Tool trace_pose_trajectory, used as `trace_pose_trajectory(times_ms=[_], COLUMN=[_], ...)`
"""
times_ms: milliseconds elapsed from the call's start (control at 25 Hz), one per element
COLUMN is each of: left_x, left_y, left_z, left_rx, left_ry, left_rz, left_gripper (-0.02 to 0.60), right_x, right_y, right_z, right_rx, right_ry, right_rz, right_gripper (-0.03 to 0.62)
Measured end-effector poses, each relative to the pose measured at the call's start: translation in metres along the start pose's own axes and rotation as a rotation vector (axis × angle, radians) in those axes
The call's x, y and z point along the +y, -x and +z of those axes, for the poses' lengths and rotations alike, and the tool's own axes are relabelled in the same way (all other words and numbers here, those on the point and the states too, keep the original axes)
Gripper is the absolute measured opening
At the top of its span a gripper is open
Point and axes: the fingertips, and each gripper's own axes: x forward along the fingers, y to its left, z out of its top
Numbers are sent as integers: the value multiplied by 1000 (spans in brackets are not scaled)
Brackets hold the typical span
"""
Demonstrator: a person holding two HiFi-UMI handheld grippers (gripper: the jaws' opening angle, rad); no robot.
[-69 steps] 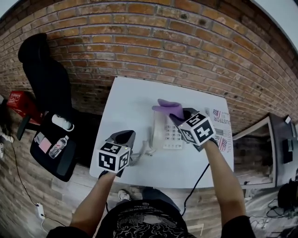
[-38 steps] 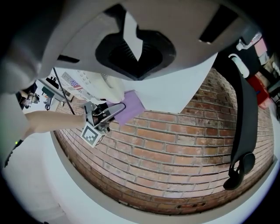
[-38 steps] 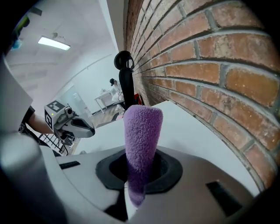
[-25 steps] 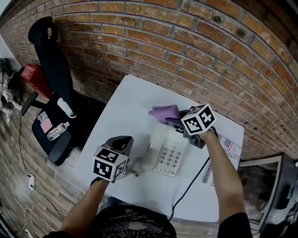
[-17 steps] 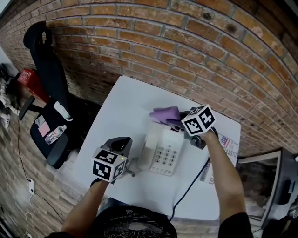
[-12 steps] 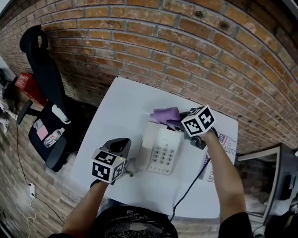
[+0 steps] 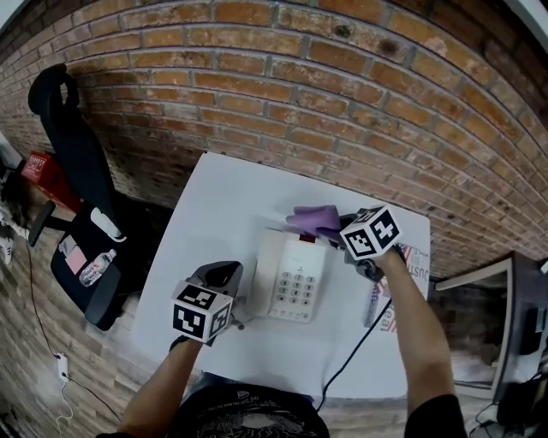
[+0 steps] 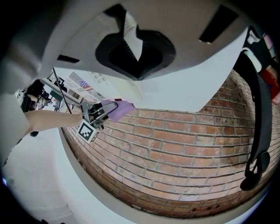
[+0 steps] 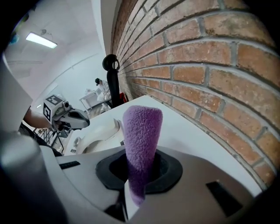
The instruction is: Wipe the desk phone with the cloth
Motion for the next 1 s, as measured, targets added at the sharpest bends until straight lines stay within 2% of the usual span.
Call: trace_pose_trajectory(times_ms=[200, 440, 1000], left_x=[-2, -1, -2], left_y=[3, 15, 70], left_z=[7, 26, 63], left_rx=[-13, -58, -176], left_ry=[-13, -39, -114], left_rz=[-20, -39, -76], left_gripper=[3, 3, 3], right_x=[-8, 5, 102], right_y=[24, 66, 141], right_z=[11, 21, 16], right_rx=[-108, -241, -442], right_ry=[-20, -56, -112], right_rz=[-148, -291, -509], right_gripper=[44, 44, 44])
